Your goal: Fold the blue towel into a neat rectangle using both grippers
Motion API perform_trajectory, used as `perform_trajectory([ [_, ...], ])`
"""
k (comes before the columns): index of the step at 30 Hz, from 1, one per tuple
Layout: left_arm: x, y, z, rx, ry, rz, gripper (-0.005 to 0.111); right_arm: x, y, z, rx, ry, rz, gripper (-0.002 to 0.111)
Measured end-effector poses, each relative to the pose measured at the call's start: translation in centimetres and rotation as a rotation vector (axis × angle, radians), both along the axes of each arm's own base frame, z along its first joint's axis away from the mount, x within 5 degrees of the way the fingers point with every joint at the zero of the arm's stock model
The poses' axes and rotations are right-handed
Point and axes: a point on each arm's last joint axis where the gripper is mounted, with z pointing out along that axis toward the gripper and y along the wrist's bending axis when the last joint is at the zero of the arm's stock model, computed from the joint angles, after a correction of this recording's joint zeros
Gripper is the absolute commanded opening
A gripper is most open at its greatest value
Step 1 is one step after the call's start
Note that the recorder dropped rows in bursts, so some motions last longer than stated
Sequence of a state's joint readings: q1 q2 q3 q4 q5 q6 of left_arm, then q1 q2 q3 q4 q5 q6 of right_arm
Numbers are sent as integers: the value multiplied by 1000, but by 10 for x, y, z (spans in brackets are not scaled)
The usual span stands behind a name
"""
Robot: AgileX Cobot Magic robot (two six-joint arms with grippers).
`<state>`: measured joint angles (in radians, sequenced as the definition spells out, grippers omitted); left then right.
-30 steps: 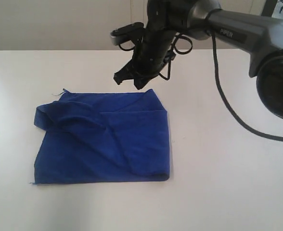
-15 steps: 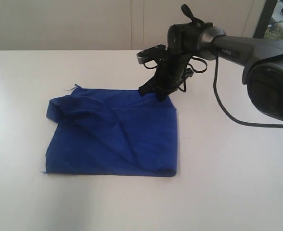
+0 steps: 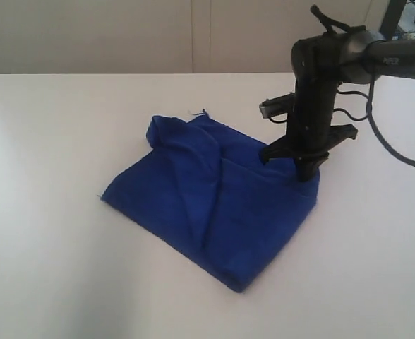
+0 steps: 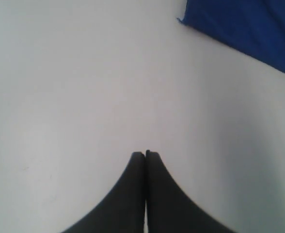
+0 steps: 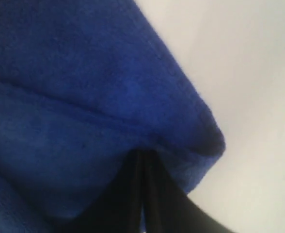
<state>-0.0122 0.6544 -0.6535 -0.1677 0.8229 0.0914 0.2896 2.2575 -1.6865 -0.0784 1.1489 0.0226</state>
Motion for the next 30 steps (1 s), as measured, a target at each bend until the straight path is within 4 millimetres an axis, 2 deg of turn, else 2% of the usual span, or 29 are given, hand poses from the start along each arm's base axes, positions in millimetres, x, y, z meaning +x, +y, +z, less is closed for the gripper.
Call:
perform_trajectory([
  [6,0,0,0,0,0,0,0,-54,-16,3,-16,56,-10,0],
  [9,0,0,0,0,0,0,0,-64,-19,13,-4,25,-11,0],
  [11,0,0,0,0,0,0,0,-65,-17,30,16,-34,-7,0],
  [12,0,0,0,0,0,0,0,-65,-9,52,37,-106,12,0],
  [13,0,0,0,0,0,0,0,-64,-5,63,49,-143,26,0],
  [15,0,0,0,0,0,0,0,-66,13,84,79,-211,69,0],
  [18,0,0,0,0,0,0,0,-73,48,101,156,-259,130,0],
  [19,0,0,0,0,0,0,0,-76,62,103,191,-267,155,0],
  [20,0,0,0,0,0,0,0,-82,91,103,252,-272,206,0],
  [24,0,0,0,0,0,0,0,-90,140,89,334,-272,278,0],
  [26,0,0,0,0,0,0,0,-93,161,75,346,-253,308,0],
  [30,0,0,0,0,0,0,0,-98,187,44,338,-212,351,0],
])
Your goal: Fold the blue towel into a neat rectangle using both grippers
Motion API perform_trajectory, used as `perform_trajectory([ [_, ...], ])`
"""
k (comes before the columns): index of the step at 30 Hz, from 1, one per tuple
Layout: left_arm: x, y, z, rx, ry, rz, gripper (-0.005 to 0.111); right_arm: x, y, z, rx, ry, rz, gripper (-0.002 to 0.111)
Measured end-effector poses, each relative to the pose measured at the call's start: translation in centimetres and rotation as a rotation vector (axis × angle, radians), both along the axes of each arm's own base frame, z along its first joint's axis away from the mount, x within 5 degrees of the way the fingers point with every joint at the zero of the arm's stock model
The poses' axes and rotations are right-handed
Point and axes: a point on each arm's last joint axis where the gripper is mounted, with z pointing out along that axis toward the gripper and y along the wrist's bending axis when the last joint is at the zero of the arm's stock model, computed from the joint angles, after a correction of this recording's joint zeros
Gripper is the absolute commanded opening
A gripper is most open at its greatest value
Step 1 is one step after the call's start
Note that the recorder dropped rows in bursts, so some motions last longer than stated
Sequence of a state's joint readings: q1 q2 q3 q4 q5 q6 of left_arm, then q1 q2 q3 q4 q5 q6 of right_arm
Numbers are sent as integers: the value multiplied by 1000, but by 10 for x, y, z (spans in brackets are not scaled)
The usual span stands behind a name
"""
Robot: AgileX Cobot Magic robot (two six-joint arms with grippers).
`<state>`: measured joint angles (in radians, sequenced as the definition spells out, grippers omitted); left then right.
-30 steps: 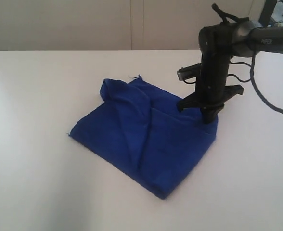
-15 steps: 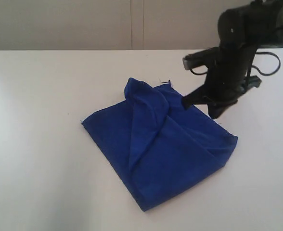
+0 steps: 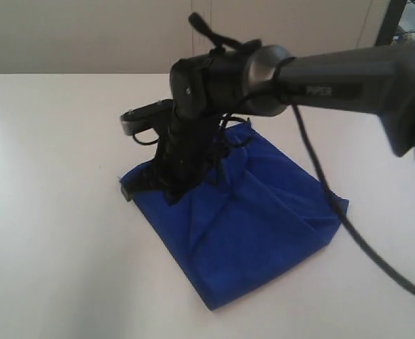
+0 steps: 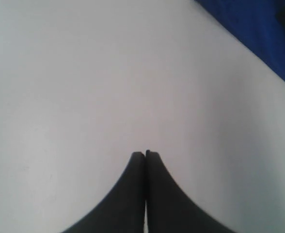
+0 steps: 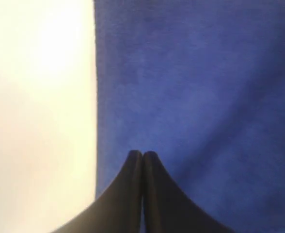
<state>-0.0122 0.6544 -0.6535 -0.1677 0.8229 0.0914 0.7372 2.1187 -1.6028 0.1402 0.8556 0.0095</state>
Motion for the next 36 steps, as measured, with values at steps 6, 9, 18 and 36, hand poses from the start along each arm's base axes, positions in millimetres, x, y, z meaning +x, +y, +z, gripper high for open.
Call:
perform_trajectory([
  [6,0,0,0,0,0,0,0,2,10,-30,-28,41,8,0],
  [9,0,0,0,0,0,0,0,4,12,-34,-21,35,5,0],
  [18,0,0,0,0,0,0,0,11,18,-40,23,2,-48,0],
  [36,0,0,0,0,0,0,0,43,31,-55,307,-150,-369,0],
])
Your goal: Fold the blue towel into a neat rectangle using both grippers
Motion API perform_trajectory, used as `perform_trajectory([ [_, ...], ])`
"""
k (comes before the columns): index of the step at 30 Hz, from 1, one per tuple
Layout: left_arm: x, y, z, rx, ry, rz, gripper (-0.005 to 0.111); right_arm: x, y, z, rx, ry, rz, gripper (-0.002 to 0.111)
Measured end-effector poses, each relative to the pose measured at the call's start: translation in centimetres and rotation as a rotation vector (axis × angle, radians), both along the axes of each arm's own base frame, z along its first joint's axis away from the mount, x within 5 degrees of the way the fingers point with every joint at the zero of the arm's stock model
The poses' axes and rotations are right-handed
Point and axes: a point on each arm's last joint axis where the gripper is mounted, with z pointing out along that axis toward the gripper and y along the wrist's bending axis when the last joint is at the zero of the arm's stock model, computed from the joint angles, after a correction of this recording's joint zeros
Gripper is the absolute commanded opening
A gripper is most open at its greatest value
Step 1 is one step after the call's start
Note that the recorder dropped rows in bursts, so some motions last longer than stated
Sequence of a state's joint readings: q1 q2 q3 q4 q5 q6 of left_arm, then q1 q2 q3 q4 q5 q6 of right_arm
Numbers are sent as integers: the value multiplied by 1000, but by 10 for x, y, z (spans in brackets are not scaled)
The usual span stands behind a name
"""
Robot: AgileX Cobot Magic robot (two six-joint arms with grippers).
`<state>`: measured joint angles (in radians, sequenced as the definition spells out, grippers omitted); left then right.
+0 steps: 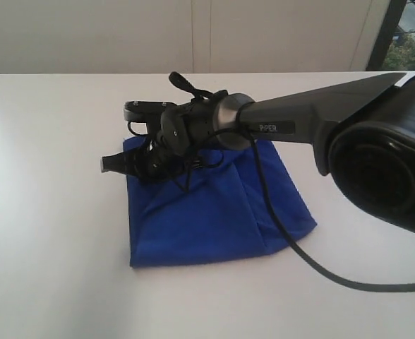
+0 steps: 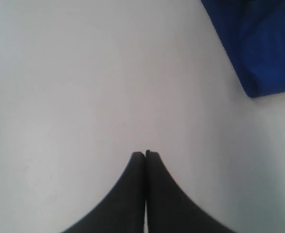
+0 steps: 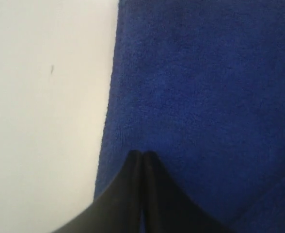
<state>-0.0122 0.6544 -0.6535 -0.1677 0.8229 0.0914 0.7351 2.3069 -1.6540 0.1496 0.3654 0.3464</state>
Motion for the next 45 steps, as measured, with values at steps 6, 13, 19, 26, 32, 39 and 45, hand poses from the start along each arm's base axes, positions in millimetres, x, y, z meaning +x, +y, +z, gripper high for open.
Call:
perform_trajectory([
  [6,0,0,0,0,0,0,0,10,-3,-4,54,-39,-51,0],
  [13,0,0,0,0,0,0,0,8,-7,27,79,-60,-54,0],
  [19,0,0,0,0,0,0,0,7,-29,97,100,-109,-51,0],
  [26,0,0,0,0,0,0,0,20,-89,111,-92,-34,-15,0],
  [32,0,0,0,0,0,0,0,36,-139,98,-189,16,-33,0],
  [39,0,0,0,0,0,0,0,67,-183,91,-171,-70,-144,0],
  [45,0,0,0,0,0,0,0,83,-186,49,-188,-79,-147,0],
])
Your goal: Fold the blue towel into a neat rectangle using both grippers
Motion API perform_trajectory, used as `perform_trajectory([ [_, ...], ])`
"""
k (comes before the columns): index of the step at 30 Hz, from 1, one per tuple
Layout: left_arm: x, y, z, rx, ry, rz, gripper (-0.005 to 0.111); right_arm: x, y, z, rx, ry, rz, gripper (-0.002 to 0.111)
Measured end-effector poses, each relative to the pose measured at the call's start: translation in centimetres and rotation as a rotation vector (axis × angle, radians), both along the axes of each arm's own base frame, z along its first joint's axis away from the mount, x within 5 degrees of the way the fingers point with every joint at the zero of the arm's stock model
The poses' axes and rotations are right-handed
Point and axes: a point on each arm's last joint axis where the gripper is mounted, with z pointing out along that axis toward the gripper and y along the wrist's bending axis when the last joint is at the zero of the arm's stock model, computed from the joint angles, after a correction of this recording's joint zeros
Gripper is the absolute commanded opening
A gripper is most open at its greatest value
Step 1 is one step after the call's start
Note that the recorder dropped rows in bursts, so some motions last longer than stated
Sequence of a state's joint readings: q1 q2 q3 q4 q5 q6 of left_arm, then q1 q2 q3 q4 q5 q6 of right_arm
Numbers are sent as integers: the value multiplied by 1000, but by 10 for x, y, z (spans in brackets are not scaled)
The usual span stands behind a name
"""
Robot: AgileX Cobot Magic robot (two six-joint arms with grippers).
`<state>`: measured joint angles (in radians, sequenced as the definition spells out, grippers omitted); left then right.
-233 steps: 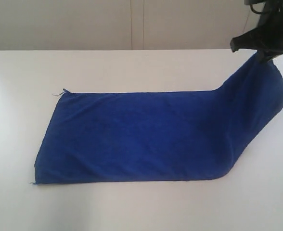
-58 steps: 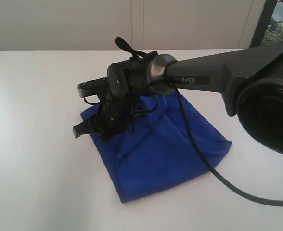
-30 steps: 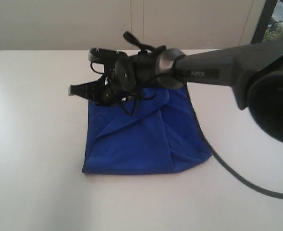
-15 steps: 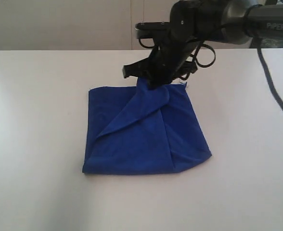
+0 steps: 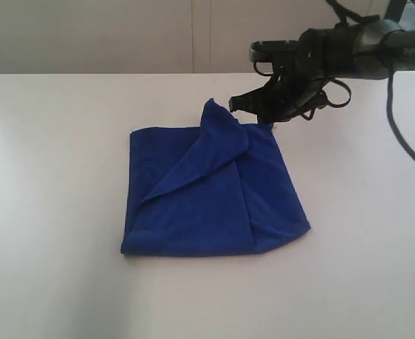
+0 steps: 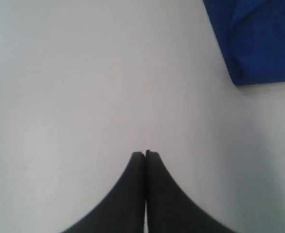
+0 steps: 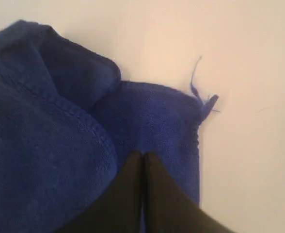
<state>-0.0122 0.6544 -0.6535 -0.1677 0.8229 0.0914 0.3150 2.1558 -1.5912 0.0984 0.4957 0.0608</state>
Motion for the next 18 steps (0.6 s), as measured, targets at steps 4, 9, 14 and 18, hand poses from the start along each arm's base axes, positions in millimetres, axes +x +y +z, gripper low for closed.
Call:
perform_trajectory([
  [4,0,0,0,0,0,0,0,3,1,-24,-10,25,-3,0],
  [9,0,0,0,0,0,0,0,6,-2,-39,-20,34,-6,0],
  [14,0,0,0,0,0,0,0,7,-8,-45,-73,33,16,0],
  [18,0,0,0,0,0,0,0,9,-18,-46,-89,50,6,0],
])
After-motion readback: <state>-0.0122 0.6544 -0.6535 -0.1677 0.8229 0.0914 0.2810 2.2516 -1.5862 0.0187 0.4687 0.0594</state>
